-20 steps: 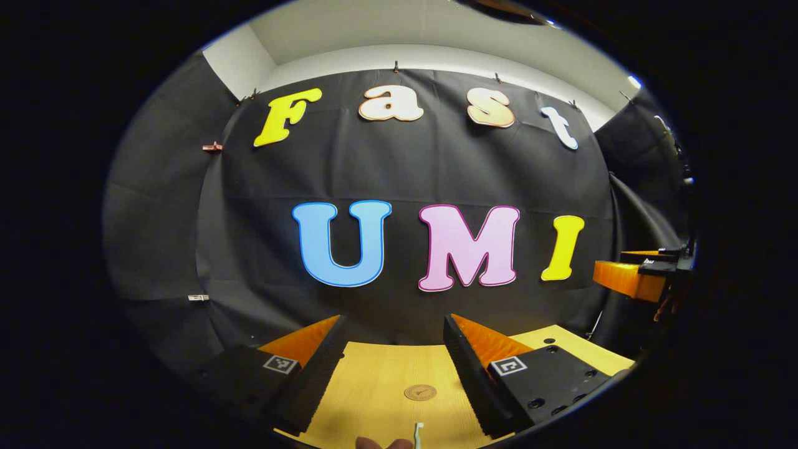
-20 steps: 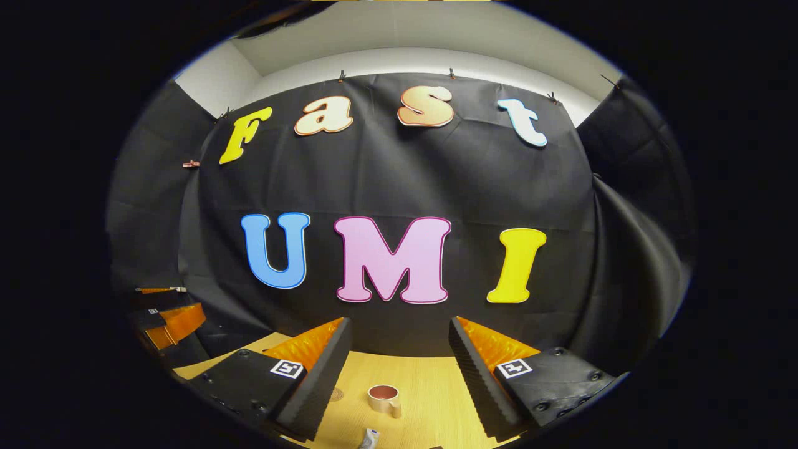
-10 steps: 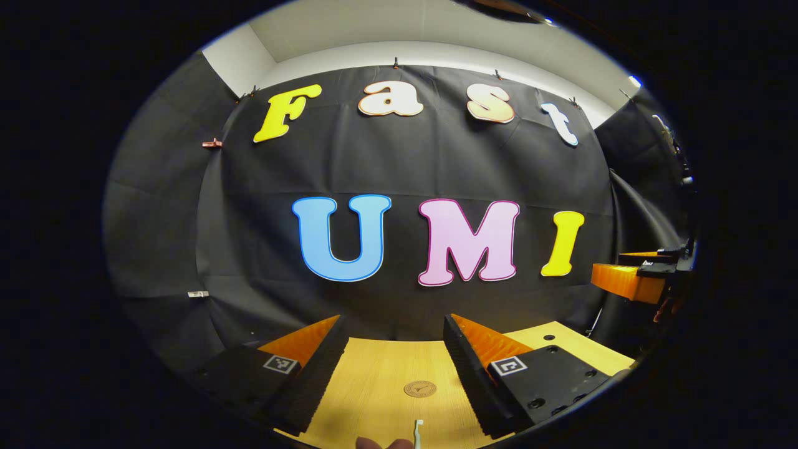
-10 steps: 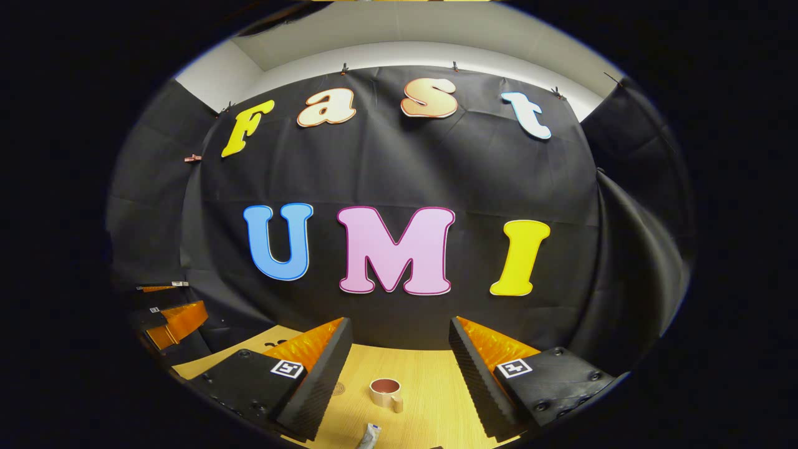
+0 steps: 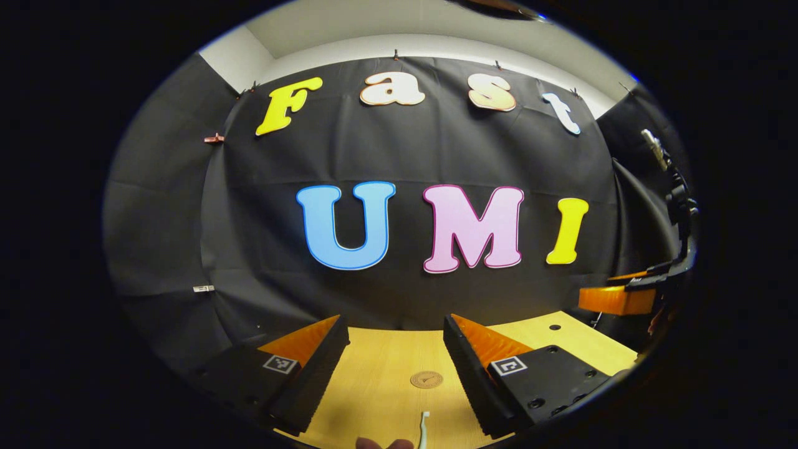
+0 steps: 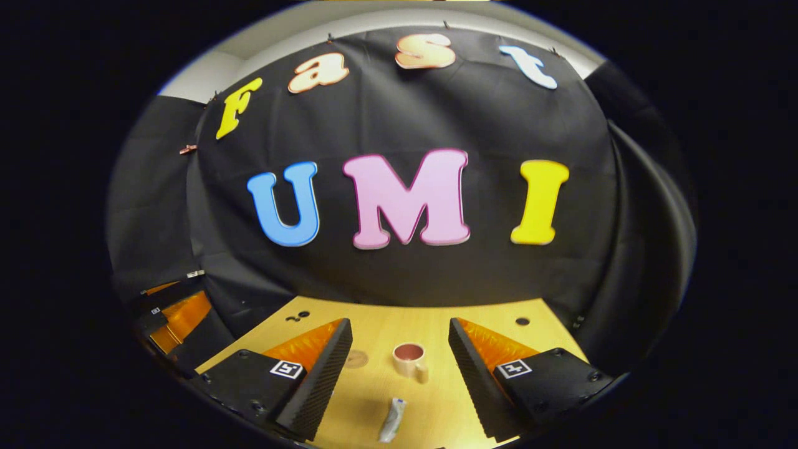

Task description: Put the toothbrush and toothpaste on the desktop into the cup, then pick up the cup and place it on the coaster on the desktop.

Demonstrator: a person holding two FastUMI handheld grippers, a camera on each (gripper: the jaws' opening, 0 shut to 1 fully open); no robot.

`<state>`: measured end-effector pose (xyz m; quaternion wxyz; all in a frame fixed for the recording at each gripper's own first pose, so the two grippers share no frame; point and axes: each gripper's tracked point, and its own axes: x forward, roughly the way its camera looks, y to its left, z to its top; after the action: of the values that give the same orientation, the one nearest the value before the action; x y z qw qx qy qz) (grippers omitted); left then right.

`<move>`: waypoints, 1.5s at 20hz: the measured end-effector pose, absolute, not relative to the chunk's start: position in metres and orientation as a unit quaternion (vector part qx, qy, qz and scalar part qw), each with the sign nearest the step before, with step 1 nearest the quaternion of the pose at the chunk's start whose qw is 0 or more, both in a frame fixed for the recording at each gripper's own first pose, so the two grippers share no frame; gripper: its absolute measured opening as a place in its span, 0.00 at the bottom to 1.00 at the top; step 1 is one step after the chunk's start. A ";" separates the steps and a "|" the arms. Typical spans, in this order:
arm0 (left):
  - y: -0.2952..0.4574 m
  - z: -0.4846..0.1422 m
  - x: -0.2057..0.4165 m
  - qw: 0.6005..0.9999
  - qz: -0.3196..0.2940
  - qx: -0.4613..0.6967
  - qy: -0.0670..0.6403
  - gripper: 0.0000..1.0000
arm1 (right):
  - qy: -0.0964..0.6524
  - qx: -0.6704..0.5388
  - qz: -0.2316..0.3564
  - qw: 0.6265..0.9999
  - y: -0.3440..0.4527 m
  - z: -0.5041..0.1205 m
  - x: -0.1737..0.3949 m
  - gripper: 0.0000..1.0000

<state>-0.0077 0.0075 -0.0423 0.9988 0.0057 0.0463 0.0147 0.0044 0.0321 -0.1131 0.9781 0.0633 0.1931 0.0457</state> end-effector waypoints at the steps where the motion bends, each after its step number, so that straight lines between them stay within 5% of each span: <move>1: 0.008 -0.048 -0.009 0.998 0.017 0.006 0.053 0.96 | 0.226 0.071 0.050 0.970 0.035 -0.135 0.003 0.96; 10: 0.024 -0.114 -0.029 0.990 0.053 0.012 0.127 0.96 | 0.472 0.108 0.067 0.872 0.054 -0.349 -0.021 0.93; 20: 0.043 -0.163 -0.041 0.978 0.091 0.013 0.189 0.96 | 0.582 0.090 0.051 0.806 0.059 -0.469 -0.022 0.90; 23: 0.048 -0.170 -0.045 0.976 0.095 0.010 0.193 0.96 | 0.584 0.084 0.050 0.806 0.066 -0.479 -0.016 0.73; 26: 0.051 -0.175 -0.046 0.975 0.097 0.010 0.199 0.96 | 0.603 0.094 0.047 0.791 0.071 -0.480 -0.021 0.40; 30: 0.052 -0.182 -0.040 0.973 0.097 0.005 0.209 0.96 | 0.617 0.100 0.066 0.778 0.078 -0.479 -0.030 0.32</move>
<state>-0.0400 0.0517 -0.1820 0.9732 0.0054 0.2087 0.0967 -0.0297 0.0781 -0.4788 0.7776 0.1000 0.6173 0.0655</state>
